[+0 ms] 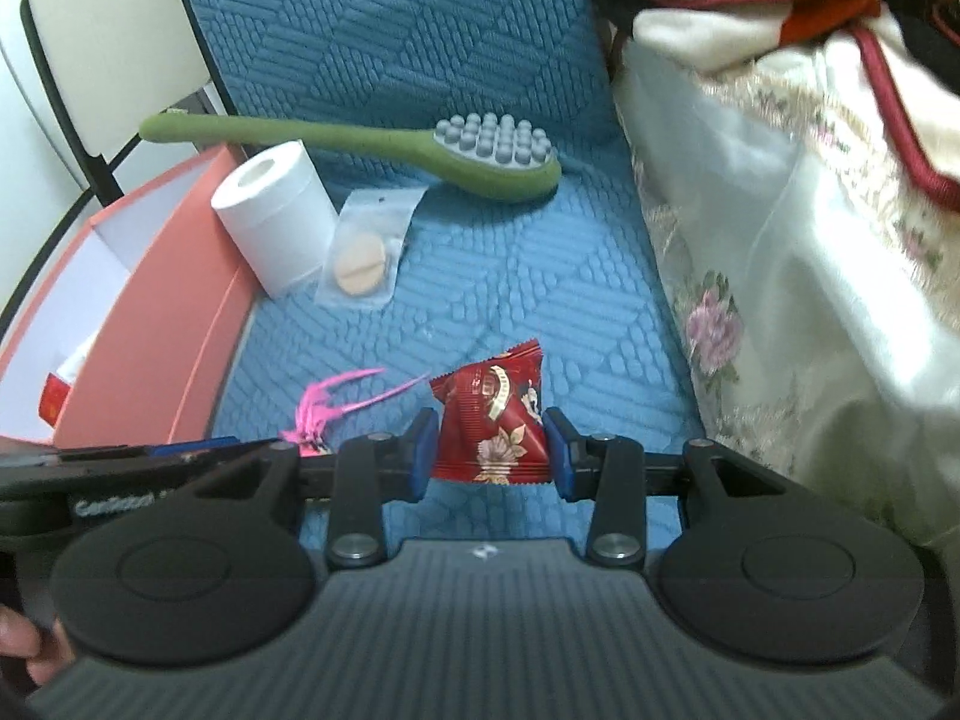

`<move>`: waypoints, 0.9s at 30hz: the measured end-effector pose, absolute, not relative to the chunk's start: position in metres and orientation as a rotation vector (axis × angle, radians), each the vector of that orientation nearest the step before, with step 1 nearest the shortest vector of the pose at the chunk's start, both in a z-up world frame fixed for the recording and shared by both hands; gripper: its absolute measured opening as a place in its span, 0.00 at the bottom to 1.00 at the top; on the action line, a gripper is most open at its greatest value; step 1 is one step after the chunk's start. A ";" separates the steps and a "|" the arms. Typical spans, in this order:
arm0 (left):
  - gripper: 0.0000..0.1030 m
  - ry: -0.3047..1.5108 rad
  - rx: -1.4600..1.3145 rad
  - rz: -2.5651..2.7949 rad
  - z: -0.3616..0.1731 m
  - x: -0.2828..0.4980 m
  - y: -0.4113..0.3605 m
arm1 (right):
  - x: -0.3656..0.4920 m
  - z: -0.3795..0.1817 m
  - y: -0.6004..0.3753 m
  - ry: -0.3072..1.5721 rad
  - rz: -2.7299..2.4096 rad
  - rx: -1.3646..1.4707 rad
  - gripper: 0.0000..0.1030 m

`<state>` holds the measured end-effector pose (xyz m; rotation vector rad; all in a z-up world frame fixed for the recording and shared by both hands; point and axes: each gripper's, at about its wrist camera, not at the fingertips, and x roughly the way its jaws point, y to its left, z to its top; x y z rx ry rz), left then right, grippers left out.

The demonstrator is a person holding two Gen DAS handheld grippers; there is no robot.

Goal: Organize soft objects
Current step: 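Lift the feathered toy with the left tool while the right tool holds the red candy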

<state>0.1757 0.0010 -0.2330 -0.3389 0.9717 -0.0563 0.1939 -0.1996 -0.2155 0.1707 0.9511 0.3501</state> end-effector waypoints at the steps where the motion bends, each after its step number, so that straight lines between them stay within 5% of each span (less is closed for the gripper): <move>1: 0.40 0.974 -0.337 -0.048 -0.236 0.177 0.001 | 0.194 -0.217 -0.199 0.953 0.353 0.170 0.40; 7: 0.41 0.993 -0.335 -0.017 -0.249 0.184 0.001 | 0.196 -0.223 -0.193 0.959 0.373 0.154 0.40; 11: 0.52 1.004 -0.342 -0.019 -0.258 0.187 0.001 | 0.197 -0.226 -0.191 0.961 0.382 0.153 0.40; 19: 0.52 1.013 -0.302 -0.010 -0.272 0.193 -0.005 | 0.198 -0.228 -0.193 0.969 0.380 0.172 0.40; 22: 0.50 1.015 -0.279 -0.005 -0.276 0.194 -0.006 | 0.199 -0.230 -0.192 0.974 0.377 0.172 0.40; 25: 0.34 1.006 -0.287 -0.012 -0.276 0.194 -0.005 | 0.199 -0.231 -0.190 0.975 0.378 0.164 0.40; 27: 0.33 1.005 -0.309 -0.025 -0.276 0.194 -0.004 | 0.199 -0.232 -0.189 0.975 0.380 0.158 0.40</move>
